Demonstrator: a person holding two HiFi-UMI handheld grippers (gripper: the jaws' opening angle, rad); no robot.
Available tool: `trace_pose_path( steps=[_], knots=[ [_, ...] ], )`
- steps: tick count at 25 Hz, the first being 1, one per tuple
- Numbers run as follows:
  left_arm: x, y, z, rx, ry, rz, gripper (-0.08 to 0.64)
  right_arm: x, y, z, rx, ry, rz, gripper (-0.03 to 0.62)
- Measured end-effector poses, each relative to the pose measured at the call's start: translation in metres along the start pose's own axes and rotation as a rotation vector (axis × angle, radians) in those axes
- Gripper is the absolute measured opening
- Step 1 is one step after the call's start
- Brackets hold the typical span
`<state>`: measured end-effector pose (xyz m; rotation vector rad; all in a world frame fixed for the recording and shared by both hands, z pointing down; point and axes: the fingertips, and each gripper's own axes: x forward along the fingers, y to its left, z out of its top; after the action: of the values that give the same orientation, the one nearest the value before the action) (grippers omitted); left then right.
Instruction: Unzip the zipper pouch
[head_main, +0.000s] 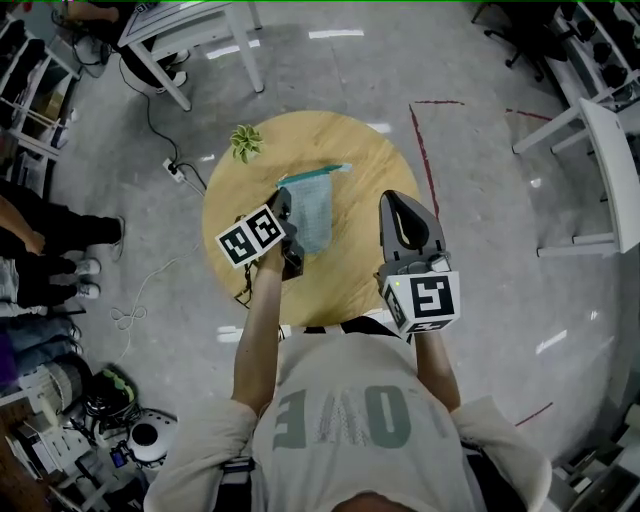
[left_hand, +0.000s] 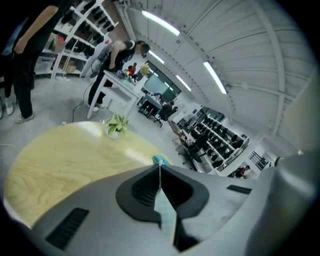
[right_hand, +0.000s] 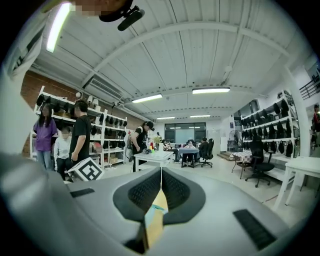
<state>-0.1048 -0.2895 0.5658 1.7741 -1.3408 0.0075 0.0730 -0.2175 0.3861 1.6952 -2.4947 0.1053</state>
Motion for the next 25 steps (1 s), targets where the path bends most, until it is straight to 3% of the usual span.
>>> trace_pose_path(
  steps=[8, 13, 19, 25],
  knots=[
    [-0.054, -0.073, 0.108, 0.138, -0.263, -0.144, 0.029, 0.008, 0.014, 0.052, -0.032, -0.125, 0.047, 0.029],
    [-0.099, -0.125, 0.157, 0.28, -0.42, -0.215, 0.029, 0.01, 0.02, 0.078, -0.032, -0.191, 0.08, 0.029],
    [-0.158, -0.183, 0.173, 0.587, -0.627, -0.223, 0.029, 0.003, 0.03, 0.102, 0.007, -0.245, 0.137, 0.029],
    [-0.203, -0.204, 0.155, 0.785, -0.762, -0.16, 0.029, -0.008, 0.044, 0.108, 0.049, -0.261, 0.19, 0.029]
  ],
)
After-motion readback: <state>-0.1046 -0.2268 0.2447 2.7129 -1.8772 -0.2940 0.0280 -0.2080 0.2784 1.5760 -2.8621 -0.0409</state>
